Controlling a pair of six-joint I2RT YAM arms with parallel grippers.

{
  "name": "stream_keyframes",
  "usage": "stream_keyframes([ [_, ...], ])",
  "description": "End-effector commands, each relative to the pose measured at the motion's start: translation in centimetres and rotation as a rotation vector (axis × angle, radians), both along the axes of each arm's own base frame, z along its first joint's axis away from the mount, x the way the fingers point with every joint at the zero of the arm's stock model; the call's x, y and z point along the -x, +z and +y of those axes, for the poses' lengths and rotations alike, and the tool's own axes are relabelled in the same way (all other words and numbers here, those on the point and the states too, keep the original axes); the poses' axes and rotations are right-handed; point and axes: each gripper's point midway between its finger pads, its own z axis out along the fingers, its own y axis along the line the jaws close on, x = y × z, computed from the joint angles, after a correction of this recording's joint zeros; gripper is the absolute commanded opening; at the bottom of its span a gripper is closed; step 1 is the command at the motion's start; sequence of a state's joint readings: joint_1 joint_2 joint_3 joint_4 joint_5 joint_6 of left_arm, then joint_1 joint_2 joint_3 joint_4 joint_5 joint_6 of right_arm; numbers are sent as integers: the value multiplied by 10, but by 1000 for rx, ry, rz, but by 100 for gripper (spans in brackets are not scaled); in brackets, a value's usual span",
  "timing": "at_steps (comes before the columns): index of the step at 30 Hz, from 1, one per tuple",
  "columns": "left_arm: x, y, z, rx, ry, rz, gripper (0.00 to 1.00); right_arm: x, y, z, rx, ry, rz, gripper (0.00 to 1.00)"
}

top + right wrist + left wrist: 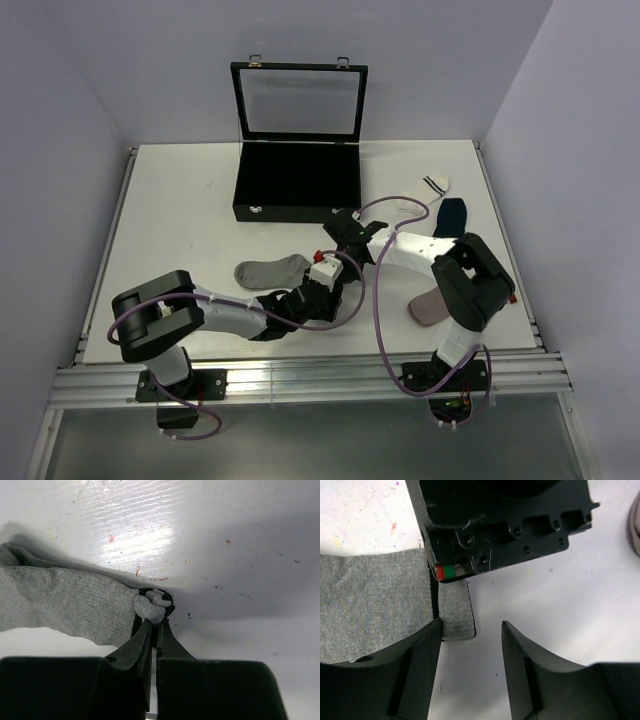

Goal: Roll the socks
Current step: Roll the sock at the center of the board.

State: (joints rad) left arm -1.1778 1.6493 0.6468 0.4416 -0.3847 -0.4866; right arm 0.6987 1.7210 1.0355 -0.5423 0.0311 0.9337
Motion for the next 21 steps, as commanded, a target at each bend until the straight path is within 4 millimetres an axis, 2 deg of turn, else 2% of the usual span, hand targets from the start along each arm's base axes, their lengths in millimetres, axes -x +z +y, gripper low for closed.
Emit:
stream_keyframes([
  [1,-6,13,-14,35,7,-52,56,21,-16,-9,56,14,101,0],
  [7,-4,-9,-8,-35,22,-33,52,24,-19,-4,31,14,116,0],
  [10,-4,-18,-6,-65,30,-31,44,25,-20,-4,28,12,120,0],
  [11,-4,-19,-5,-72,31,-30,38,24,-20,-3,23,10,118,0],
  [13,-3,-22,-5,-82,36,-25,32,24,-20,-3,19,11,120,0],
  [14,-3,-23,-4,-88,37,-23,25,23,-18,0,6,14,109,0],
  [21,3,-21,-2,-84,16,-9,2,21,-11,10,-90,18,64,0],
])
